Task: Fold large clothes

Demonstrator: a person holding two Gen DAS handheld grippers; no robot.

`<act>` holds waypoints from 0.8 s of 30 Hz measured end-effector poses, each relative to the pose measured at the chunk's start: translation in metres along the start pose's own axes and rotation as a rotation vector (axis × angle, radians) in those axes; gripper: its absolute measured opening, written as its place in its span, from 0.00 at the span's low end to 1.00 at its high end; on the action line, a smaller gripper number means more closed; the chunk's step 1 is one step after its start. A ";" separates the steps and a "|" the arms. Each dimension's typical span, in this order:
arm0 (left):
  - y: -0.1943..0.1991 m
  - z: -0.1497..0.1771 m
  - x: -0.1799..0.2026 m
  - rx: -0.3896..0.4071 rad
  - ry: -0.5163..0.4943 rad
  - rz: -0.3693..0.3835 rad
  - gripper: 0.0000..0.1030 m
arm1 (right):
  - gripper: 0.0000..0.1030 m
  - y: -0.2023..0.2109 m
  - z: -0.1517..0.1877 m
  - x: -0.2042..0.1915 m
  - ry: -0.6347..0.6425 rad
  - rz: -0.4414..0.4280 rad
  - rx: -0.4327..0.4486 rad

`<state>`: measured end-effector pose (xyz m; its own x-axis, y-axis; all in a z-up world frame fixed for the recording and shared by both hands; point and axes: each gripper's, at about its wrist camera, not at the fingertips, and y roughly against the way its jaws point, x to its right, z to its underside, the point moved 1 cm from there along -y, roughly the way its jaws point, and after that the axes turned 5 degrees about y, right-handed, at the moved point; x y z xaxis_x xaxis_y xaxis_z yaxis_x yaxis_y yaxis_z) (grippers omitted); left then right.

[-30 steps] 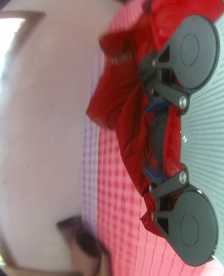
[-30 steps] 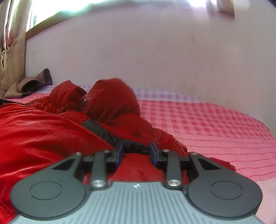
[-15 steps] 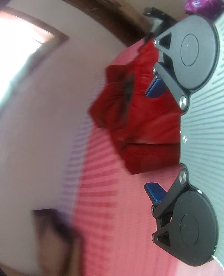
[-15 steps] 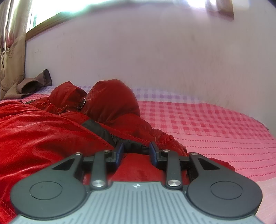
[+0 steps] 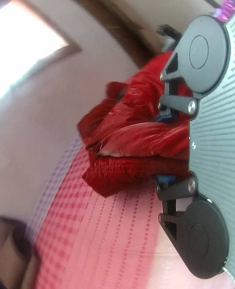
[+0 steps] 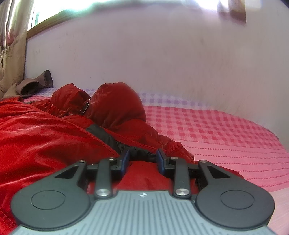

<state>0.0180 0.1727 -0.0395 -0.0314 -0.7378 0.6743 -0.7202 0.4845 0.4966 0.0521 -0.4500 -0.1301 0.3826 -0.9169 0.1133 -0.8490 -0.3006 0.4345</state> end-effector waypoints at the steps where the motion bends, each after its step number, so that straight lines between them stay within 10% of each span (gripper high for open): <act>1: 0.002 0.002 0.001 0.021 0.041 -0.004 0.47 | 0.30 0.000 0.000 -0.001 0.006 0.006 -0.001; 11: 0.010 0.016 0.002 0.104 0.130 -0.033 0.47 | 0.30 -0.003 -0.020 -0.012 0.065 0.061 -0.157; 24: 0.004 0.019 0.001 0.122 0.104 -0.064 0.53 | 0.30 -0.005 -0.020 -0.018 0.104 0.094 -0.151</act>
<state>0.0014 0.1647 -0.0470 0.0841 -0.7096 0.6995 -0.7972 0.3733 0.4745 0.0564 -0.4270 -0.1161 0.3462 -0.9047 0.2482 -0.8218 -0.1648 0.5455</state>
